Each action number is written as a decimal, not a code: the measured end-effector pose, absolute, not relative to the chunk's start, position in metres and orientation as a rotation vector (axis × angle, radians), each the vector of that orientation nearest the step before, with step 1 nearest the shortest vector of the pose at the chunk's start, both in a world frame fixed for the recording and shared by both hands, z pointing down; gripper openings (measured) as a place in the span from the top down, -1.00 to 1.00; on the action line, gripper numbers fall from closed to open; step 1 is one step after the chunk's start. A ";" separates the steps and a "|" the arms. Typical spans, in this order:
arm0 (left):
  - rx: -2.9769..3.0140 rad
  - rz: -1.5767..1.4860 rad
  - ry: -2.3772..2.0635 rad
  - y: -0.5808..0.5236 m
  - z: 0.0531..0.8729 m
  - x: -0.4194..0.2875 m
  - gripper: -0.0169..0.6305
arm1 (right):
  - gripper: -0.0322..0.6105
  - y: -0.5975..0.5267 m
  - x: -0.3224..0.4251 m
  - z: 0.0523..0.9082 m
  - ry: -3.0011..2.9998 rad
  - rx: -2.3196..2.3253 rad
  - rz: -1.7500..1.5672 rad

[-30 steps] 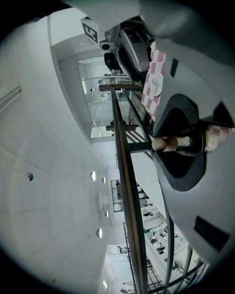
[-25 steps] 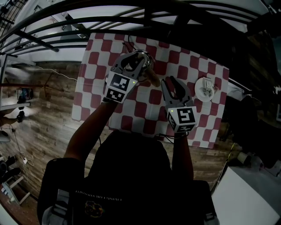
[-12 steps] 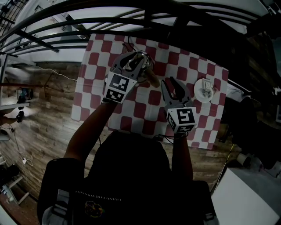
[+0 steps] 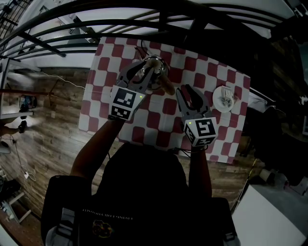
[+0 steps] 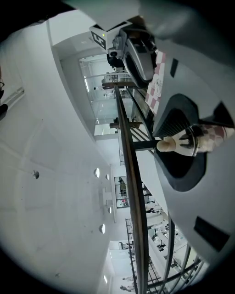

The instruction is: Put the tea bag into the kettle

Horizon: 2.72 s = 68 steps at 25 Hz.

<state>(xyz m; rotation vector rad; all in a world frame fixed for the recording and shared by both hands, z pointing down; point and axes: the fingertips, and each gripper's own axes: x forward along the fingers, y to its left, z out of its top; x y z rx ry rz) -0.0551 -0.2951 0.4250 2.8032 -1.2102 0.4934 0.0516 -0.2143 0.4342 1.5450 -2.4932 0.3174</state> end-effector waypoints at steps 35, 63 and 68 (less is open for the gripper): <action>2.666 0.537 -1.260 -0.127 0.446 -0.027 0.93 | 0.85 -0.106 0.093 0.432 -2.637 1.339 0.395; 2.649 0.560 -1.175 -0.052 0.459 0.001 0.93 | 0.85 -0.025 0.083 0.451 -2.629 1.237 0.447; 2.653 0.559 -1.152 -0.037 0.460 -0.007 0.93 | 0.85 -0.016 0.078 0.447 -2.615 1.273 0.442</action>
